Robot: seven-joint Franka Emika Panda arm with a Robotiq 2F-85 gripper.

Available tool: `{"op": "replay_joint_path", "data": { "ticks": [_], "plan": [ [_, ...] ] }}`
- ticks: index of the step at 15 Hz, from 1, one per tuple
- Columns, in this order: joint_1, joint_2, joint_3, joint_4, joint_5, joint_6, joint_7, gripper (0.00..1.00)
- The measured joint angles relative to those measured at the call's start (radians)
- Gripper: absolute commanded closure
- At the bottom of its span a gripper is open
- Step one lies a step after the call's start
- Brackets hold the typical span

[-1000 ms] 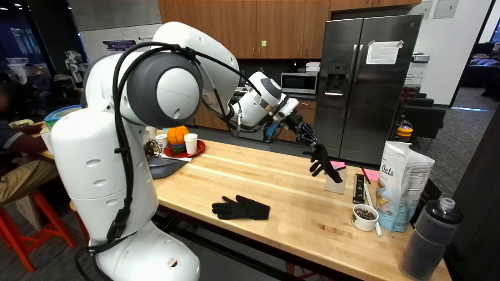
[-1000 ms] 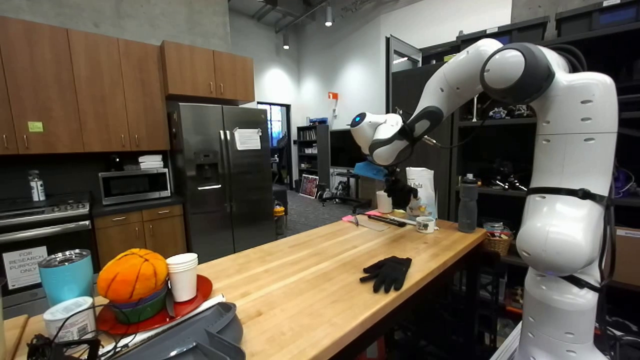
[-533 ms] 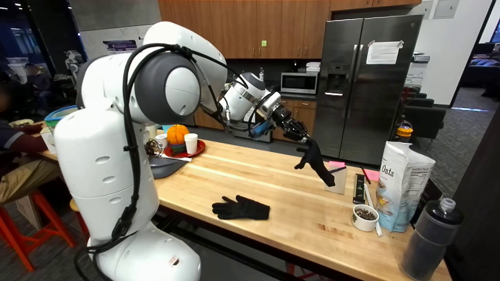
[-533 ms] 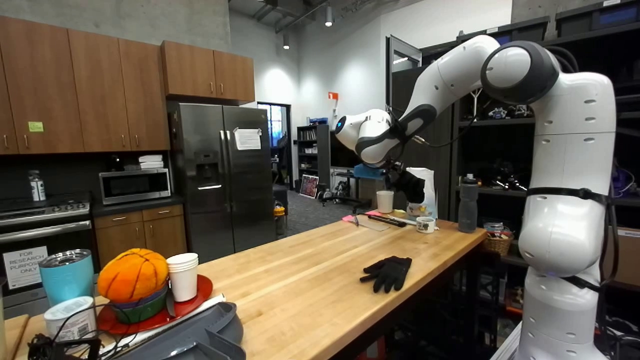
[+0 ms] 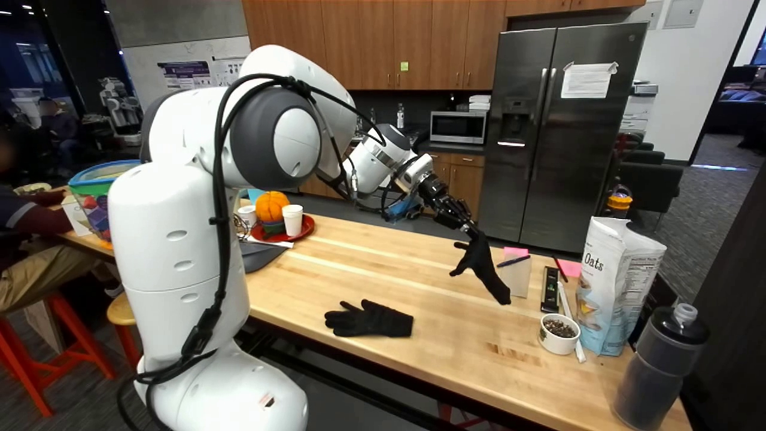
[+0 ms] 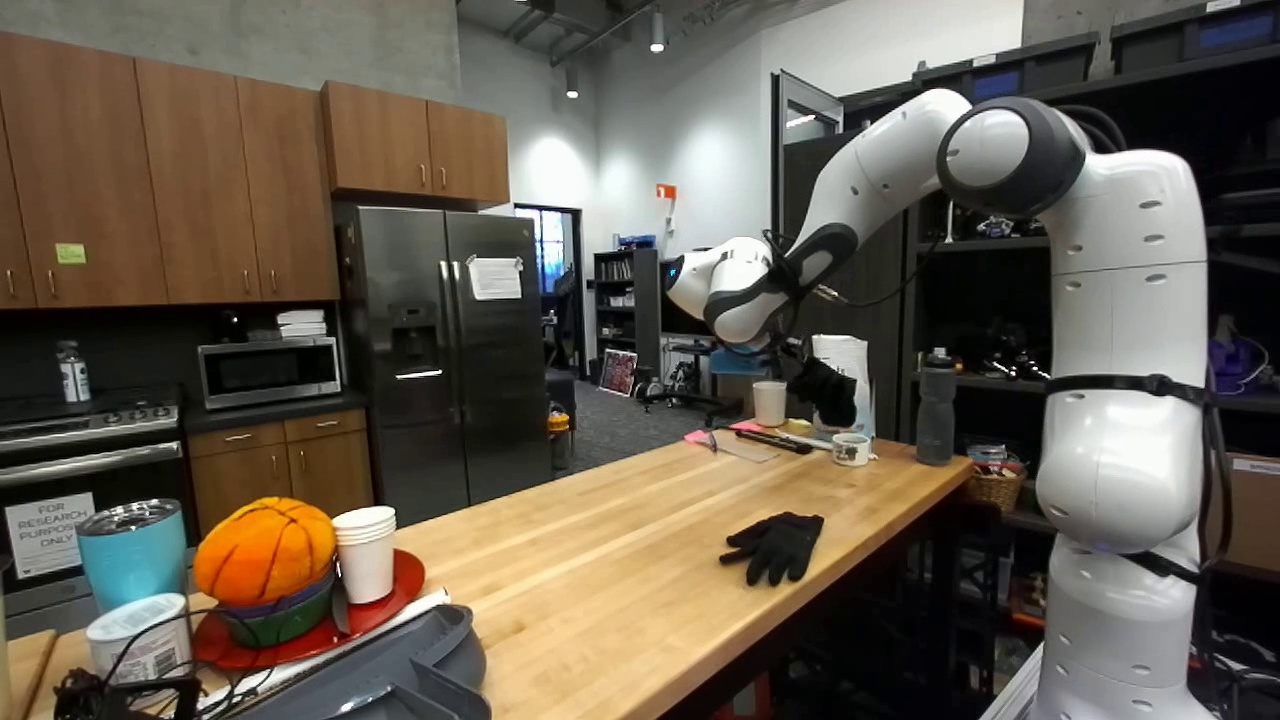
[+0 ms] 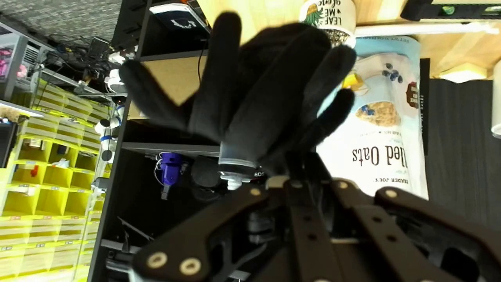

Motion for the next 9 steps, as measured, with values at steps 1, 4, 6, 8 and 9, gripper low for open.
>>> {"op": "replay_joint_path", "data": {
  "ticks": [1, 4, 6, 8, 9],
  "plan": [
    [0.0, 0.007, 0.0, 0.0, 0.006, 0.0, -0.001, 0.54],
    [0.001, 0.022, 0.0, 0.004, 0.024, 0.001, -0.005, 0.34],
    [0.001, 0.027, 0.0, 0.009, 0.042, 0.001, -0.011, 0.21],
    [0.0, 0.028, 0.0, 0.013, 0.066, 0.006, -0.024, 0.07],
    [-0.001, 0.028, 0.0, 0.015, 0.088, 0.015, -0.035, 0.01]
  ]
}}
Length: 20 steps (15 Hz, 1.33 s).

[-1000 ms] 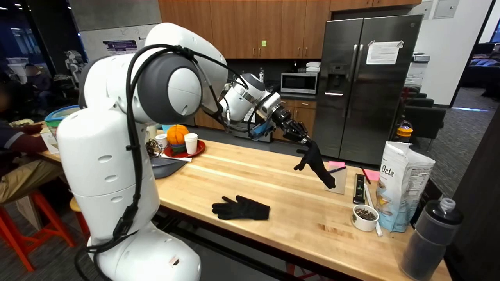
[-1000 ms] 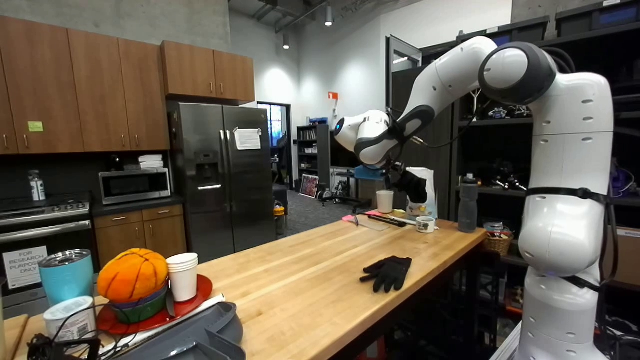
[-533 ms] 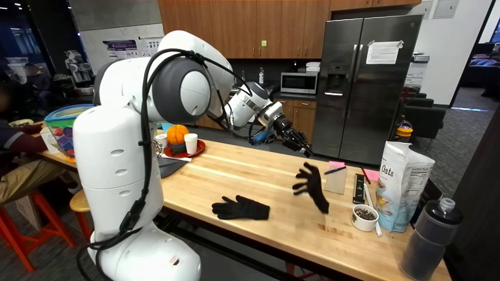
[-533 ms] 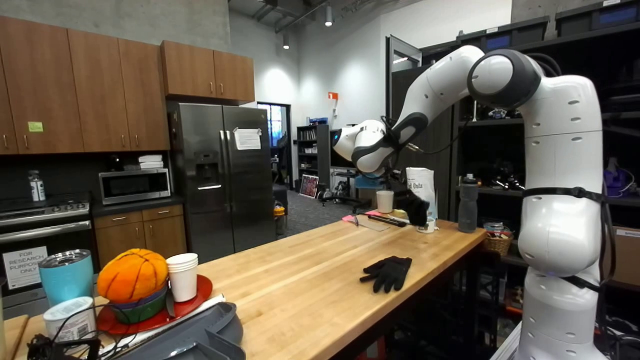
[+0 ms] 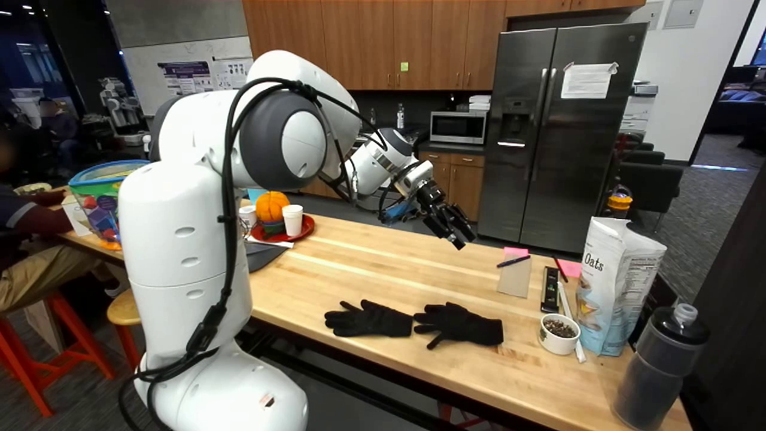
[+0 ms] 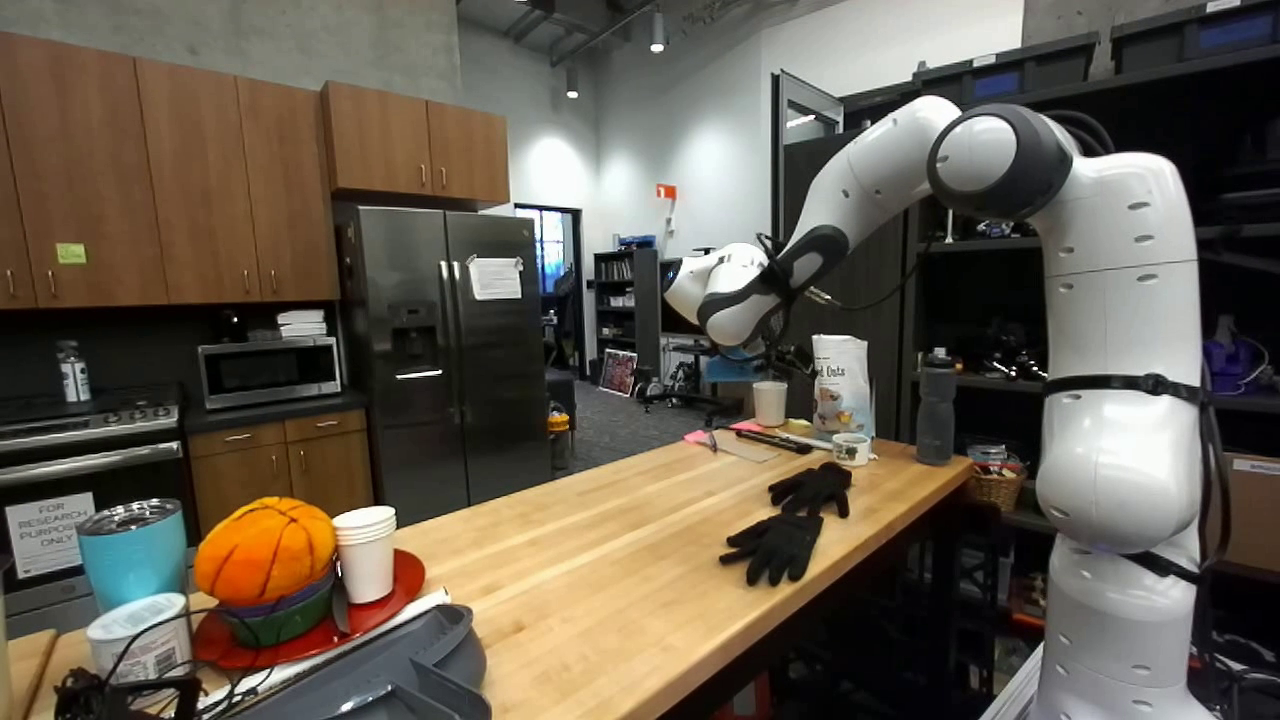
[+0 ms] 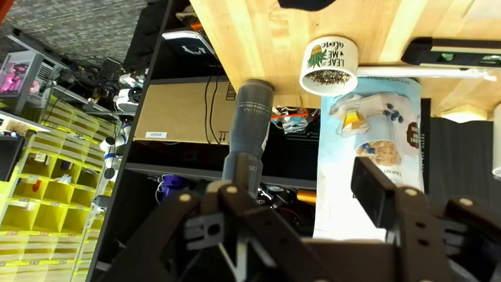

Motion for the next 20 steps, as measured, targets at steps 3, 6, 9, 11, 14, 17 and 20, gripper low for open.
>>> {"op": "replay_joint_path", "data": {
  "ticks": [3, 6, 9, 11, 14, 17, 20],
  "plan": [
    [-0.009, -0.007, -0.004, 0.001, 0.108, 0.086, -0.062, 0.0],
    [-0.019, -0.035, -0.01, -0.021, 0.212, 0.208, -0.149, 0.0],
    [-0.025, -0.096, -0.019, -0.087, 0.293, 0.346, -0.245, 0.0],
    [-0.029, -0.144, -0.025, -0.142, 0.326, 0.446, -0.321, 0.0],
    [-0.037, -0.205, -0.032, -0.222, 0.357, 0.597, -0.451, 0.0],
    [-0.046, -0.24, -0.041, -0.291, 0.42, 0.742, -0.614, 0.0],
    [-0.048, -0.248, -0.045, -0.335, 0.546, 0.854, -0.828, 0.0]
  ]
}}
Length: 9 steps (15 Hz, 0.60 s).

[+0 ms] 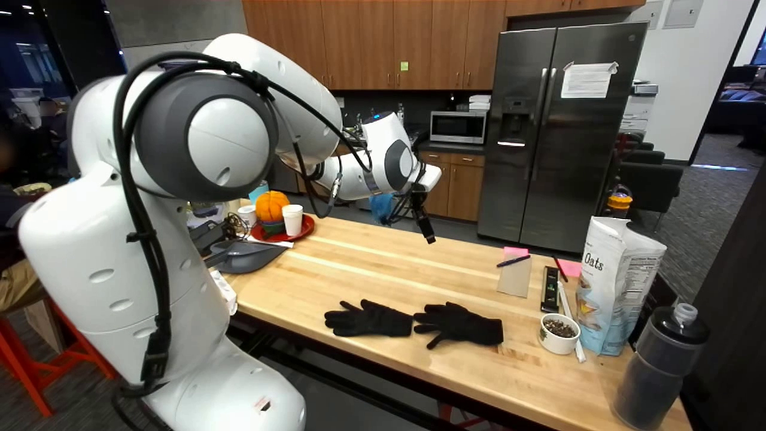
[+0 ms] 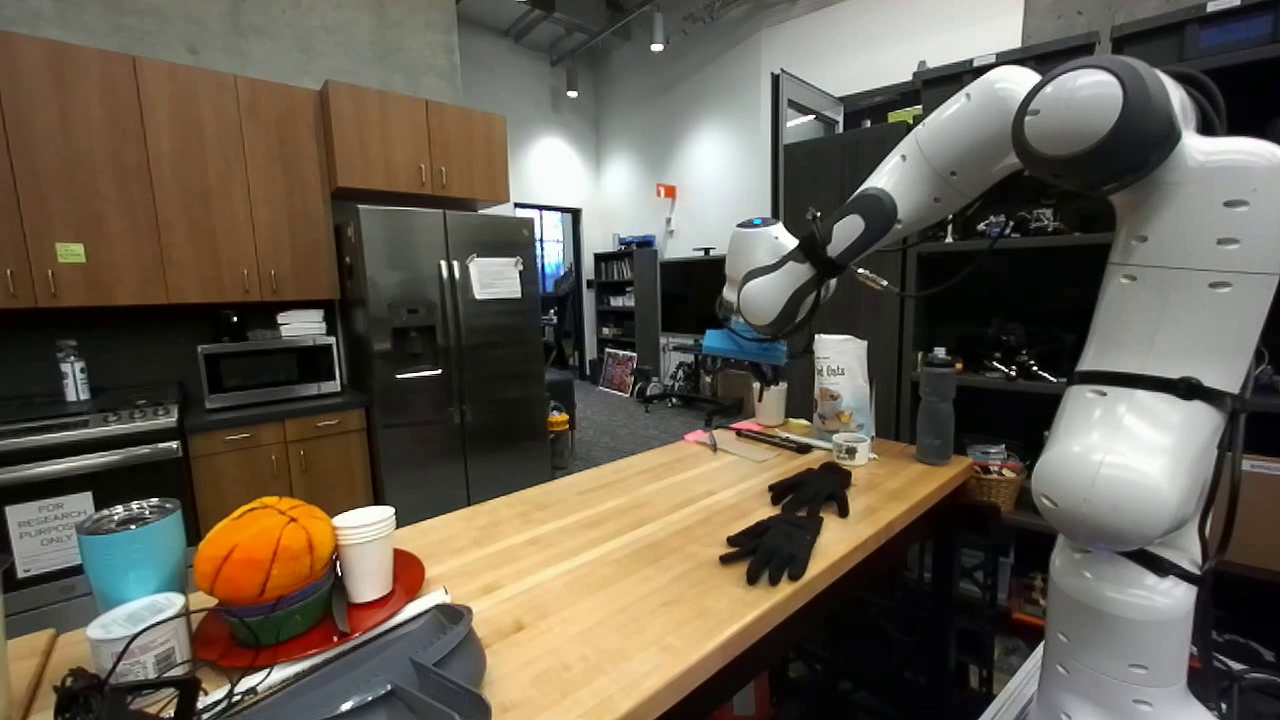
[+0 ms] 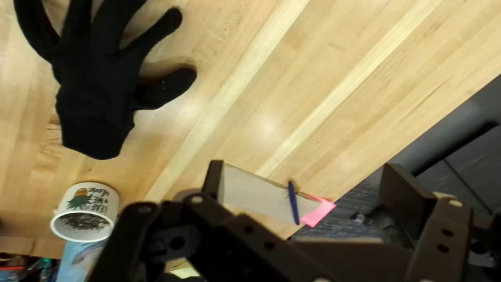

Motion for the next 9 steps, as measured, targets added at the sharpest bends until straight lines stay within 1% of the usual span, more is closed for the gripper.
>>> {"op": "replay_joint_path", "data": {
  "ticks": [3, 6, 8, 9],
  "plan": [
    [0.015, -0.001, -0.003, -0.017, 0.153, 0.049, -0.239, 0.0],
    [0.039, -0.013, 0.0, -0.017, 0.276, 0.047, -0.467, 0.0],
    [0.04, -0.032, 0.013, -0.017, 0.307, 0.036, -0.555, 0.0],
    [0.04, -0.04, 0.015, -0.018, 0.31, 0.031, -0.569, 0.0]
  ]
}}
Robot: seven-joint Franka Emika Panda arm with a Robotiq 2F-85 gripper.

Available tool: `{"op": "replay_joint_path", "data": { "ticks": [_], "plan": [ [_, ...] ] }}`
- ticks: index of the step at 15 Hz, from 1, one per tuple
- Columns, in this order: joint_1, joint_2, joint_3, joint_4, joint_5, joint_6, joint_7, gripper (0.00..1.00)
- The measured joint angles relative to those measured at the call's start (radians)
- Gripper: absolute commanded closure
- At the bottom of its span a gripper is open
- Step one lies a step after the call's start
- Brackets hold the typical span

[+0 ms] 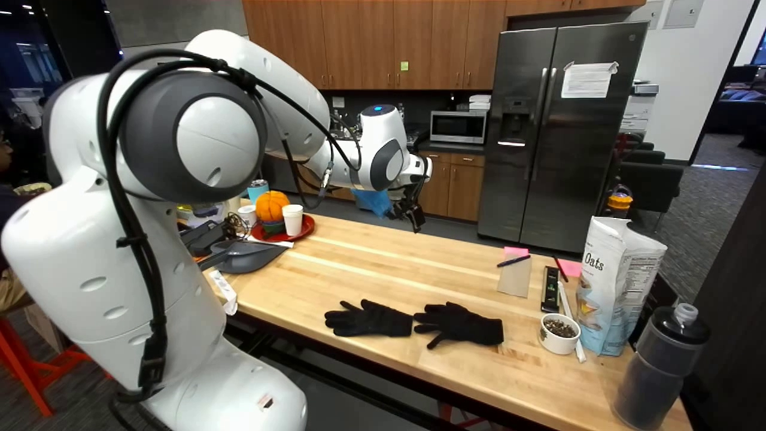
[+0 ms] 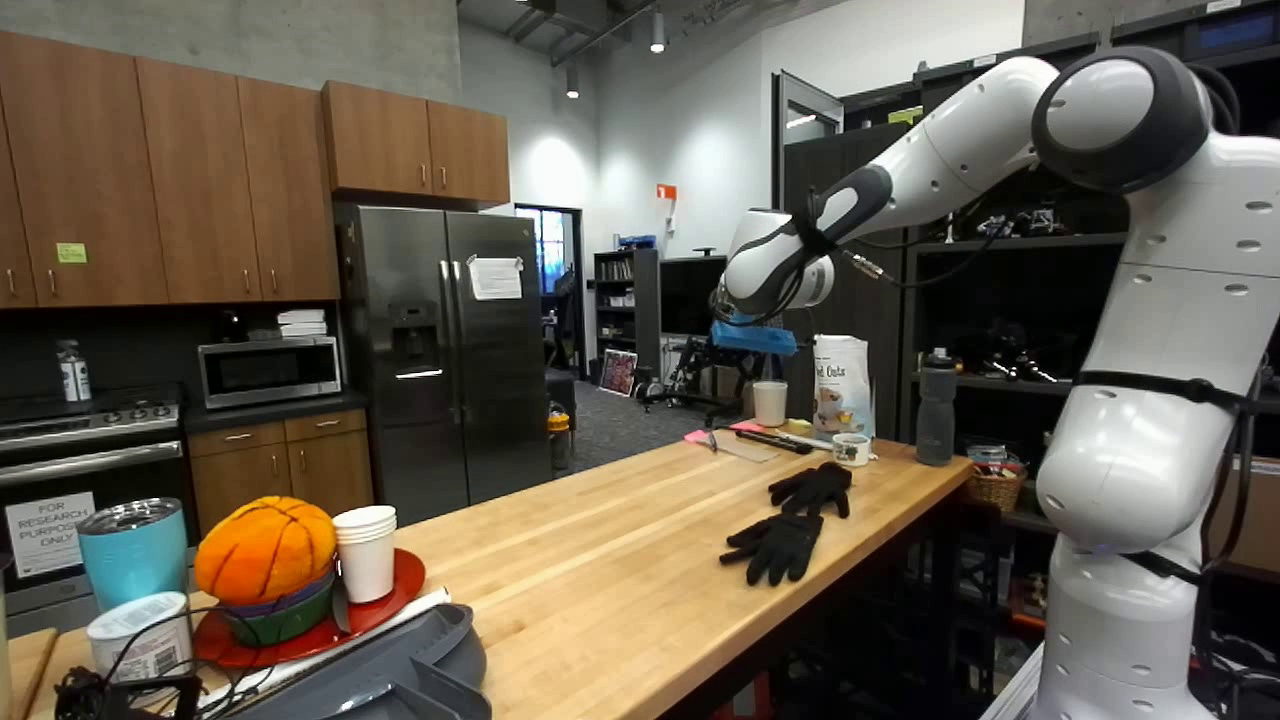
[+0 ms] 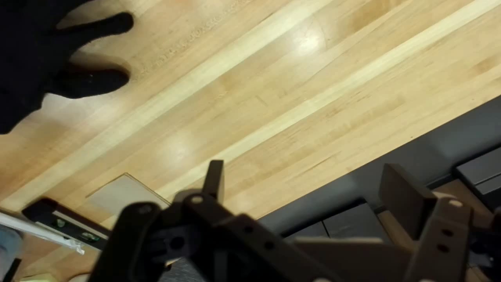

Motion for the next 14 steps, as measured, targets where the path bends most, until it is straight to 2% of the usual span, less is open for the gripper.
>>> {"op": "replay_joint_path", "data": {
  "ticks": [14],
  "plan": [
    [0.0, -0.012, 0.002, -0.006, 0.0, -0.008, -0.017, 0.0]
  ]
}}
